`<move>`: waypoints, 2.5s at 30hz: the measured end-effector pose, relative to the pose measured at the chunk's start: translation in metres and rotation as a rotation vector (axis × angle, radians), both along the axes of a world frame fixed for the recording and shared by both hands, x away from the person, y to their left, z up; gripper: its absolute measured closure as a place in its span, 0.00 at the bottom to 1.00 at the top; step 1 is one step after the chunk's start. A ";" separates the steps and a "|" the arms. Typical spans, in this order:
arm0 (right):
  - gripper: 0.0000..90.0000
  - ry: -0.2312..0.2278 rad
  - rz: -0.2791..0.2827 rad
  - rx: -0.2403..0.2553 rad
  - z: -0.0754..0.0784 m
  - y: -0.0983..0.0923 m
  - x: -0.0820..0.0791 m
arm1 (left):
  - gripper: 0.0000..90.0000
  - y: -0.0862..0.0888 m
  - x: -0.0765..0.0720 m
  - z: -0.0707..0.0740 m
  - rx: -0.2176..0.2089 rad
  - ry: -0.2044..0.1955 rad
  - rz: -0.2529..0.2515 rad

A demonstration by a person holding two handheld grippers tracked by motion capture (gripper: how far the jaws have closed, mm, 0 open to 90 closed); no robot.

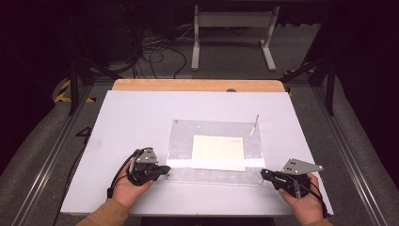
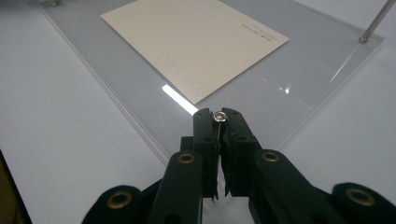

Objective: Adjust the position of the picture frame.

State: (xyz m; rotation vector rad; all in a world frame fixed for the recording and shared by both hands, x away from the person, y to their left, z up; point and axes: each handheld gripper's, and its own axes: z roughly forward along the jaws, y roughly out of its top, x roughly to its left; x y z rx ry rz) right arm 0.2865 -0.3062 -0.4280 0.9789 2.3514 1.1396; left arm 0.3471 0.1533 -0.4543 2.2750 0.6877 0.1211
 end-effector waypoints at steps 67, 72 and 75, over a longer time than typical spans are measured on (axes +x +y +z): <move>0.82 -0.123 -0.211 0.124 0.014 -0.048 0.081 | 0.92 -0.060 0.009 0.005 0.076 -0.080 -0.099; 0.83 -0.122 -0.212 0.143 0.015 -0.052 0.074 | 0.92 -0.061 0.008 0.004 0.065 -0.078 -0.087; 0.83 -0.120 -0.205 0.140 0.015 -0.053 0.067 | 0.92 -0.064 0.004 0.004 0.061 -0.078 -0.114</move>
